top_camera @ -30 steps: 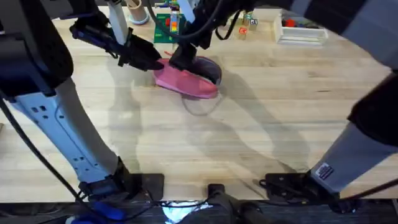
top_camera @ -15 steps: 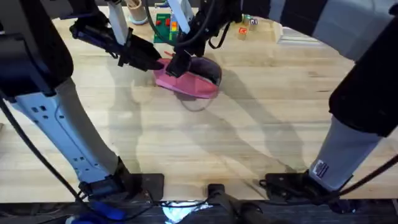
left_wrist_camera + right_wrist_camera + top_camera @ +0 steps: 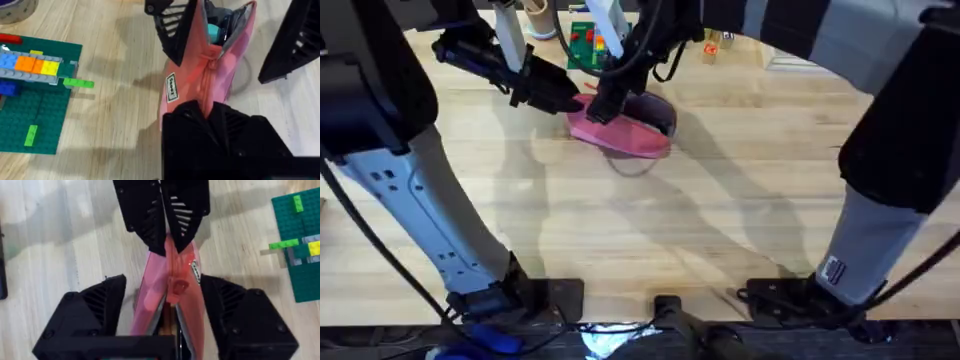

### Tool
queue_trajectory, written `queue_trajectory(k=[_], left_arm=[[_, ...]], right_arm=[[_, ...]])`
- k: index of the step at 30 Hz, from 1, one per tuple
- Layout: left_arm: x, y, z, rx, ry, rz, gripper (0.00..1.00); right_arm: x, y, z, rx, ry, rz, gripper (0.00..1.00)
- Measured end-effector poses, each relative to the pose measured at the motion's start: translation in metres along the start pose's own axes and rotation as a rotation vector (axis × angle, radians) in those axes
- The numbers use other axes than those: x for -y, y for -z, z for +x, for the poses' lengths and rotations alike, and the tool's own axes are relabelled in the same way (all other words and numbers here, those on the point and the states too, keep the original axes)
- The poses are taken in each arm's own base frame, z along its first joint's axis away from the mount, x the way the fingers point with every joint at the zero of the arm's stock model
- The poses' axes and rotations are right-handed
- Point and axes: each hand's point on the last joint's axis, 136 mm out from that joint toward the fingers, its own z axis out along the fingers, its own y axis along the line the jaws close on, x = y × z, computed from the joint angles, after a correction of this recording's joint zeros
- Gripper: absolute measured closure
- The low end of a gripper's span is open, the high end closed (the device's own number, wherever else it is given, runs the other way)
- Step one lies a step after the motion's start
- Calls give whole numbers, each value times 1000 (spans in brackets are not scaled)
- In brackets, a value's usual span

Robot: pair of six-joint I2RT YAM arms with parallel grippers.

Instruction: Unzip the bag, pick up the pens from the table one at a time and place them inside, then zip the bag closed.

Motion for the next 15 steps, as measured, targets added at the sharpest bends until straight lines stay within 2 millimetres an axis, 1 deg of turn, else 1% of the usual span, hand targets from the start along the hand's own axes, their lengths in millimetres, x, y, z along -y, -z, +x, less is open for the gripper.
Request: queue_trajectory(k=[2, 6, 8, 9, 11, 12, 13, 14, 15], left_arm=[[0, 0, 0, 0, 0, 0, 959], [0, 0, 0, 0, 0, 0, 959], [0, 0, 0, 0, 0, 0, 959], [0, 0, 0, 0, 0, 0, 959], [0, 0, 0, 0, 0, 0, 959], [0, 0, 0, -1, 2, 2, 959], [1, 0, 0, -3, 5, 4, 959], [1, 0, 1, -4, 6, 5, 959], [1, 0, 1, -5, 6, 5, 959]], right_arm=[[0, 0, 0, 0, 0, 0, 172], [0, 0, 0, 2, 2, 1, 300], [1, 0, -1, 3, 2, 2, 412], [1, 0, -1, 3, 2, 2, 468], [1, 0, -1, 4, 2, 3, 642], [1, 0, -1, 5, 4, 5, 750], [2, 0, -1, 5, 5, 9, 886], [3, 0, -1, 6, 3, 10, 946], [3, 0, -2, 7, 3, 11, 961]])
